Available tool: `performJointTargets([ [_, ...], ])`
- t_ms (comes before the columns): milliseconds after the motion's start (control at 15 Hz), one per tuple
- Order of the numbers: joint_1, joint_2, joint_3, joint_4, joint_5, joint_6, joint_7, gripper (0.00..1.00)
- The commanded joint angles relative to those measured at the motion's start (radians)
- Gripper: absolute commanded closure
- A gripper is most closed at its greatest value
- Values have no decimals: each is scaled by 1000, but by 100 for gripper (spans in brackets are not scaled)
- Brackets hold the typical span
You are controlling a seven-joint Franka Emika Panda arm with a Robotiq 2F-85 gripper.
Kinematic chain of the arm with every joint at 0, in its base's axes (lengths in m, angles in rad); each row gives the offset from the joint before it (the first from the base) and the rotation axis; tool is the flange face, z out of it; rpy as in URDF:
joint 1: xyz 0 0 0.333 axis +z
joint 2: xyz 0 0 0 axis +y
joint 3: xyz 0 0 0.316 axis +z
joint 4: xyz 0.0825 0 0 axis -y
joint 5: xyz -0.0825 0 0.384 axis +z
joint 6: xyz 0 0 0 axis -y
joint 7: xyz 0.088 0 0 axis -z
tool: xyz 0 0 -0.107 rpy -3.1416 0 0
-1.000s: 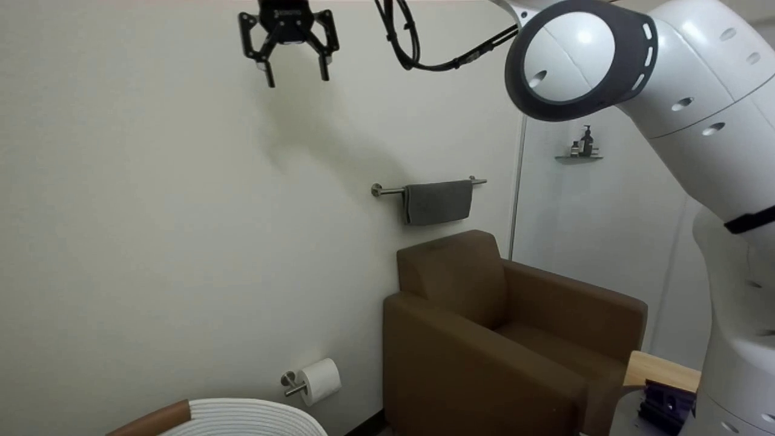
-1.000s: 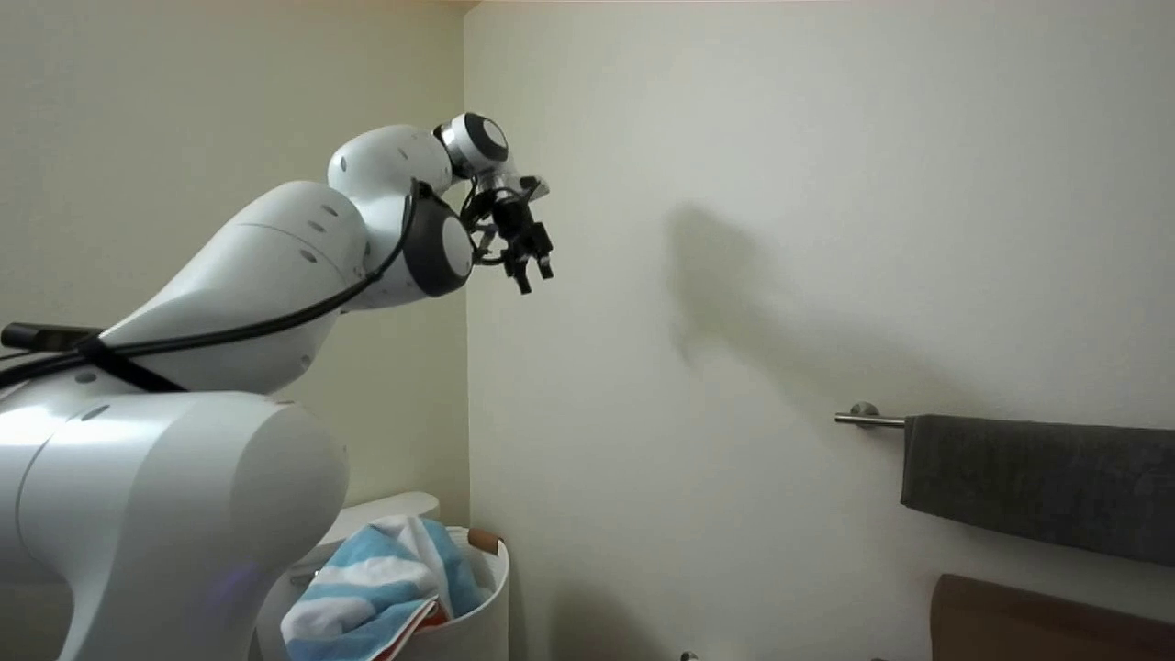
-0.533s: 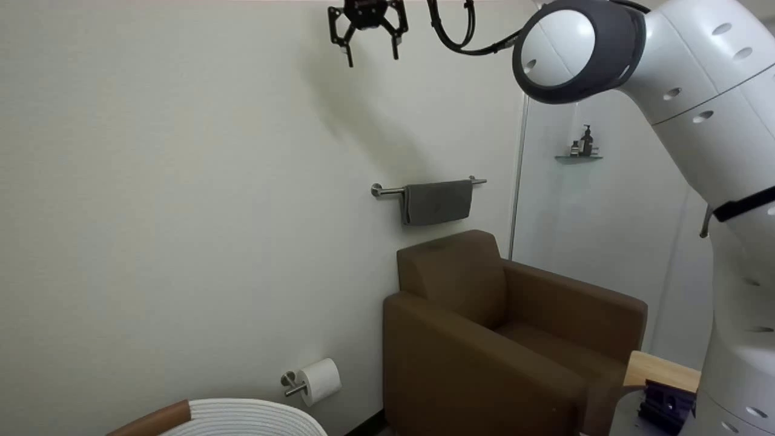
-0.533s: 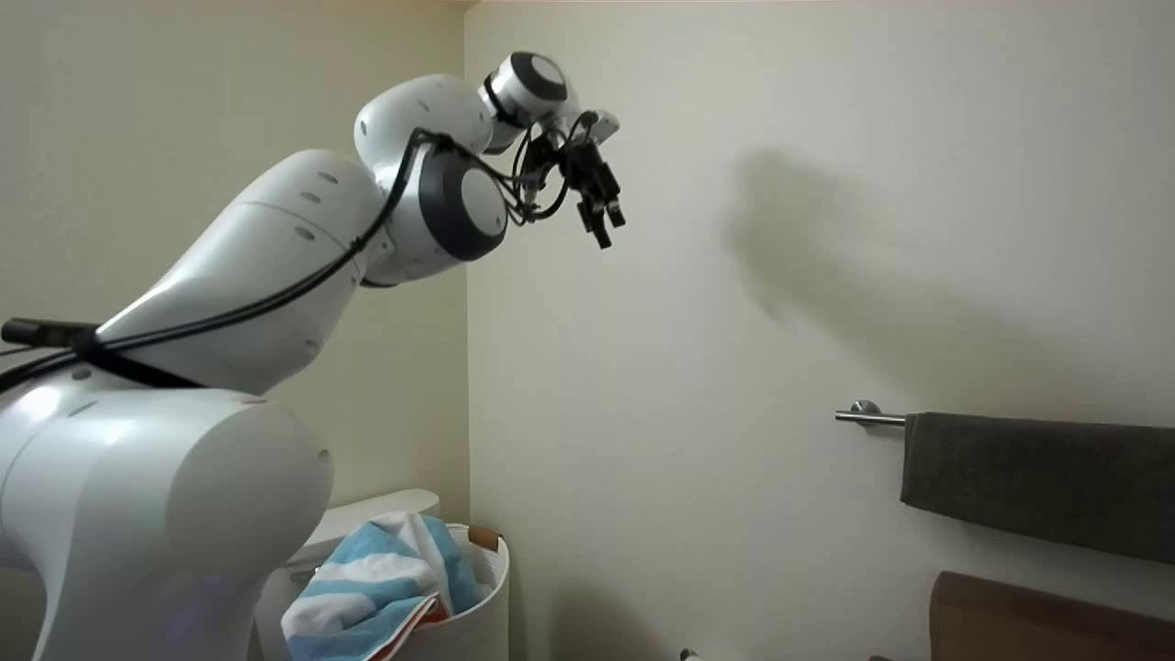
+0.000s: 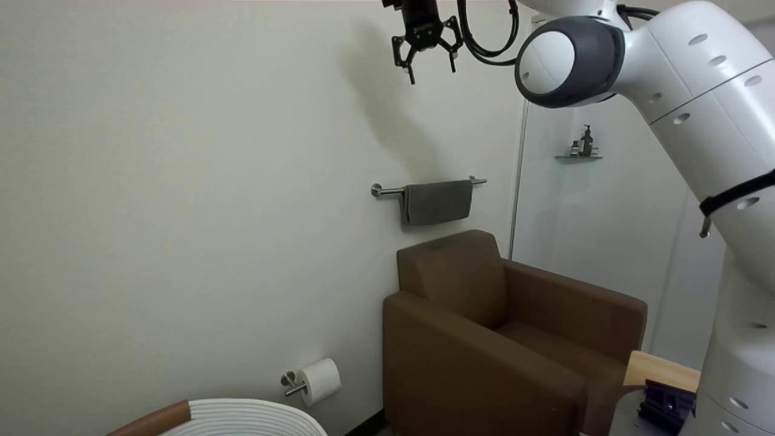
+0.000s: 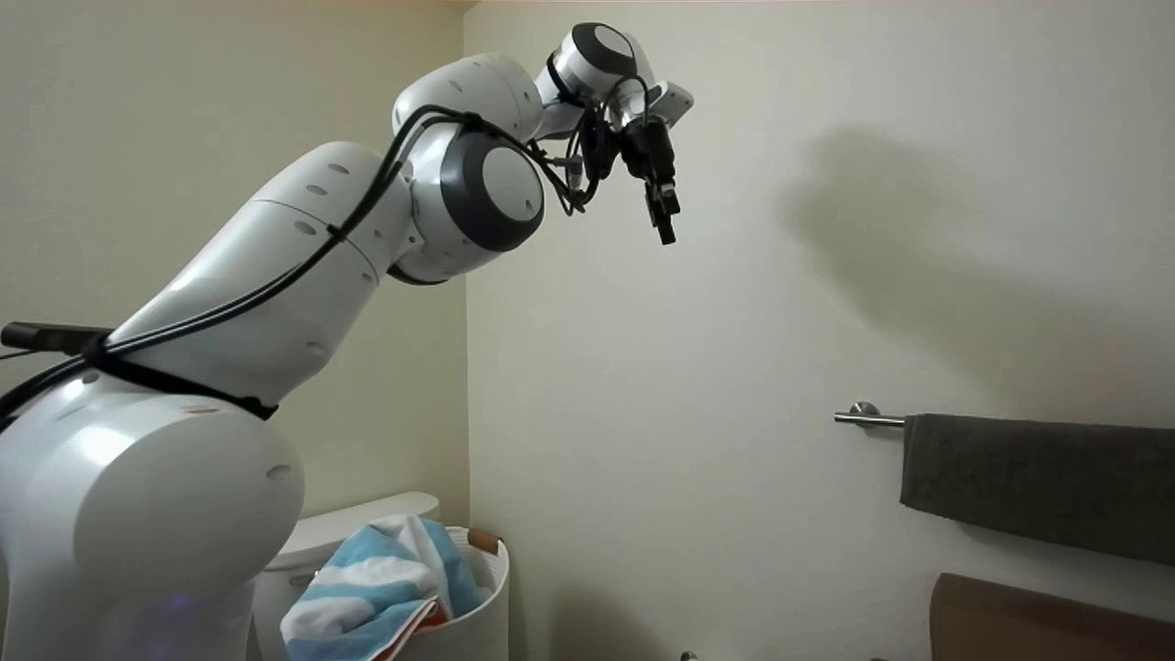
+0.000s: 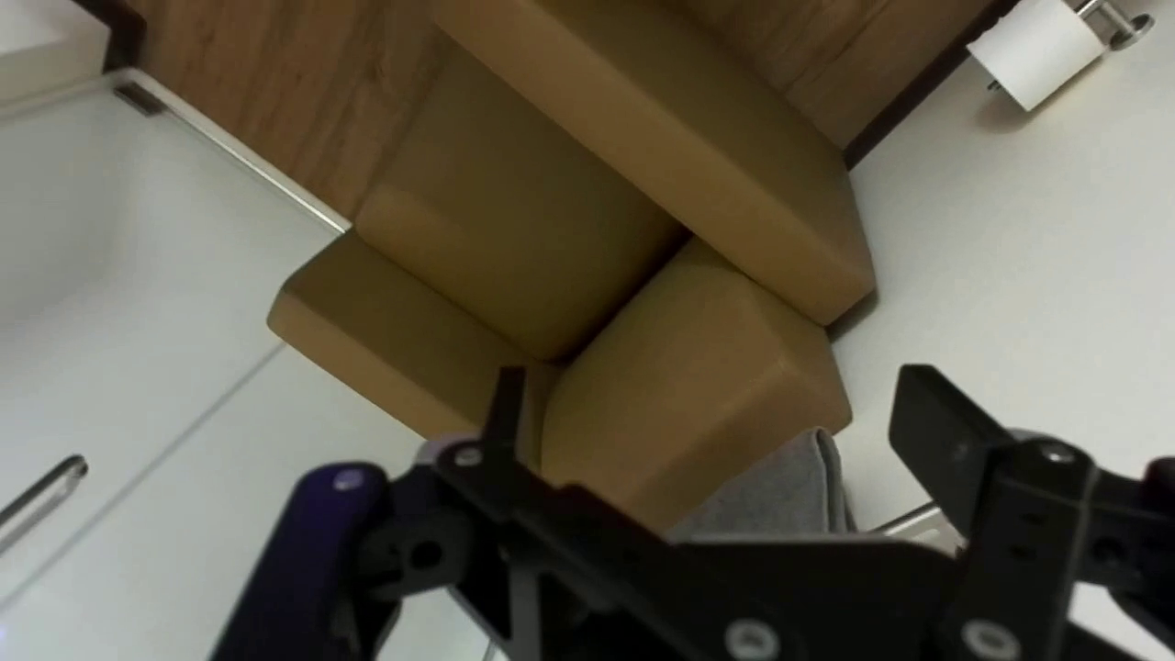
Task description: Put the towels in the laundry hamper
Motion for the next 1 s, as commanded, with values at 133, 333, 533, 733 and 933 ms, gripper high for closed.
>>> performJointTargets([
  [133,-94,-4,42,-10,100,-23,16,0],
  [333,-115,-5,55,-12,117,-22,15,0],
  [533,-129,11,54,-4,127,17,55,0],
  [733,-241,67,39,-13,151,136,115,0],
  [933,-364,111,35,-20,169,281,145,0],
])
